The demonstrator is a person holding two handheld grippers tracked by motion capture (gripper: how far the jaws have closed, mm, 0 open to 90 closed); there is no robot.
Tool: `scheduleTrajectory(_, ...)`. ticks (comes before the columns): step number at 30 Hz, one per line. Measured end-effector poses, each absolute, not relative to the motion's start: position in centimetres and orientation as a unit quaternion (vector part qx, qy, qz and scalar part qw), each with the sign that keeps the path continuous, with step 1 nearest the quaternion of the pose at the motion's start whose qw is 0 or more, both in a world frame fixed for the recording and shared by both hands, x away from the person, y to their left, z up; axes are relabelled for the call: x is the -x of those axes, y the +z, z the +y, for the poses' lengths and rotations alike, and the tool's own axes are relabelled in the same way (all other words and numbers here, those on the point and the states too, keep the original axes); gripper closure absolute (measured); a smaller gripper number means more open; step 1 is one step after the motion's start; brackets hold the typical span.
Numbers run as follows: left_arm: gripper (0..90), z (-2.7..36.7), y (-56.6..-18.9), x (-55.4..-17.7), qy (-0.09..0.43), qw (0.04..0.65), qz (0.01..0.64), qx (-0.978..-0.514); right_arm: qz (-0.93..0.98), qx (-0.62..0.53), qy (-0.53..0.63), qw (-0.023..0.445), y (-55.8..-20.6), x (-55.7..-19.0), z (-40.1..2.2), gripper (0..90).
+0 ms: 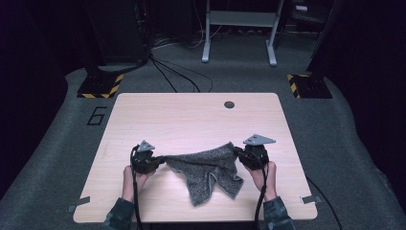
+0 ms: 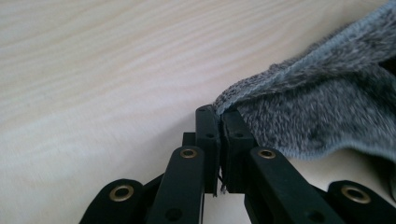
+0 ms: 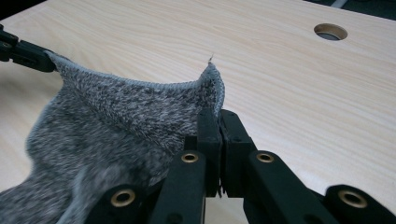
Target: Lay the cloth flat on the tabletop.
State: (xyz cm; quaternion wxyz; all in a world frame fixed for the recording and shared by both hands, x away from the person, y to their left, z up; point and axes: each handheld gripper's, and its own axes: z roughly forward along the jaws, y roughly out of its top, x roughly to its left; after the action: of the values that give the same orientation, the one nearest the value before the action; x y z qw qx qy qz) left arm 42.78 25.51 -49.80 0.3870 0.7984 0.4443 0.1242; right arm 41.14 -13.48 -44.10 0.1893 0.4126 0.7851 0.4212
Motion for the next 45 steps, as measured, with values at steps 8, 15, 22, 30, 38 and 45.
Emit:
scheduleTrajectory(8,87.6,24.2,-46.9,-50.7,0.17,0.346,0.446,-0.808,0.783,-0.432,0.386,0.227,-43.1,-47.9,-12.6,88.4)
scheduleTrajectory(15,87.6,23.9,-35.7,-52.4,0.292,0.38,0.406,-0.779,0.743,-0.396,0.435,0.318,-34.6,-50.6,-12.1,88.4)
scheduleTrajectory(22,87.4,23.5,-34.9,-45.9,0.342,0.386,0.348,-0.783,0.736,-0.359,0.477,0.319,-33.8,-46.7,-13.6,87.9)
scheduleTrajectory(30,87.2,22.7,-45.8,-41.1,0.263,0.347,0.352,-0.828,0.781,-0.368,0.439,0.248,-43.9,-42.0,-14.4,87.3)
scheduleTrajectory(38,86.3,22.7,-50.4,-38.6,0.195,0.345,0.364,-0.843,0.799,-0.391,0.409,0.203,-48.7,-38.6,-15.4,81.2)
scheduleTrajectory(45,51.3,23.8,-49.4,-37.0,0.168,0.354,0.373,-0.841,0.786,-0.422,0.413,0.184,-48.4,-37.4,-17.4,57.7)
